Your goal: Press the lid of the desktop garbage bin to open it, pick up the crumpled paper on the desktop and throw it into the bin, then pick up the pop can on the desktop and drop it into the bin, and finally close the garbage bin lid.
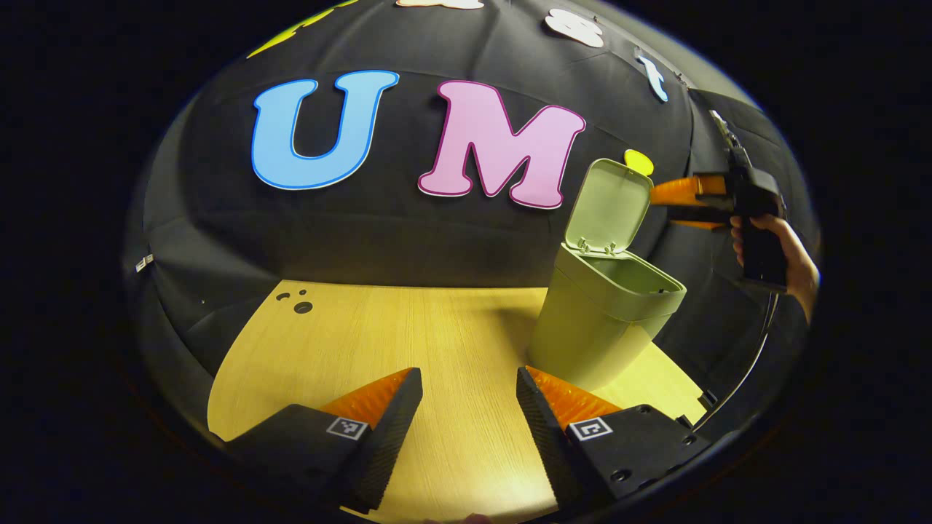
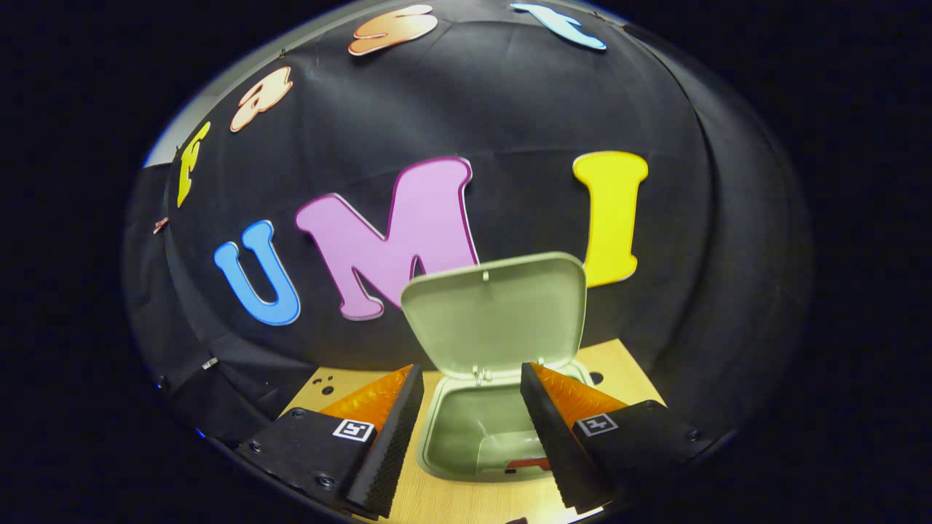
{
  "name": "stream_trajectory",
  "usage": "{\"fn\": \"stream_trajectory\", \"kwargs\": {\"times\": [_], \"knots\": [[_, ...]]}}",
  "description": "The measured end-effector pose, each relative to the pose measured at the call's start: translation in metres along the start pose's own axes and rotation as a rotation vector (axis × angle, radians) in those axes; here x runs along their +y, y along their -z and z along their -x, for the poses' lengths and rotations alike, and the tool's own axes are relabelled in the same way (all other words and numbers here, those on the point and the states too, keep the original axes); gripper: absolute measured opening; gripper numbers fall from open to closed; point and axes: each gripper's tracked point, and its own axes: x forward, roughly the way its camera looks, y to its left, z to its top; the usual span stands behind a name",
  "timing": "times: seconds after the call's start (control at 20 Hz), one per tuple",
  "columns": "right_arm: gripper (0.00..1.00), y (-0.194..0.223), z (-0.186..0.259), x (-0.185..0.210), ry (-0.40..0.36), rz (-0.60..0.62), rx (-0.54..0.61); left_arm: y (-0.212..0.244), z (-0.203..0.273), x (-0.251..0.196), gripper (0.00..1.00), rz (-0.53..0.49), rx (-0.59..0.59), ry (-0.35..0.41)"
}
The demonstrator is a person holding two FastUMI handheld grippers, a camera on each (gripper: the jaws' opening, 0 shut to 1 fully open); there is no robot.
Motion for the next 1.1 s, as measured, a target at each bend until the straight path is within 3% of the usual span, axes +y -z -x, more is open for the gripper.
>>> {"fn": "stream_trajectory", "kwargs": {"times": [0.3, 0.6, 1.1], "knots": [[0.90, -0.060, -0.011, 0.006, 0.036, 0.092, -0.104, -0.001, 0.013, -0.004, 0.85, -0.012, -0.013, 0.032], [0.95, -0.091, -0.036, 0.005, 0.098, 0.144, -0.136, 0.006, 0.029, -0.001, 0.85, -0.018, -0.024, 0.073], [0.94, -0.078, -0.104, -0.023, 0.161, 0.201, -0.020, 0.011, 0.035, 0.017, 0.85, 0.005, -0.030, 0.039]]}}
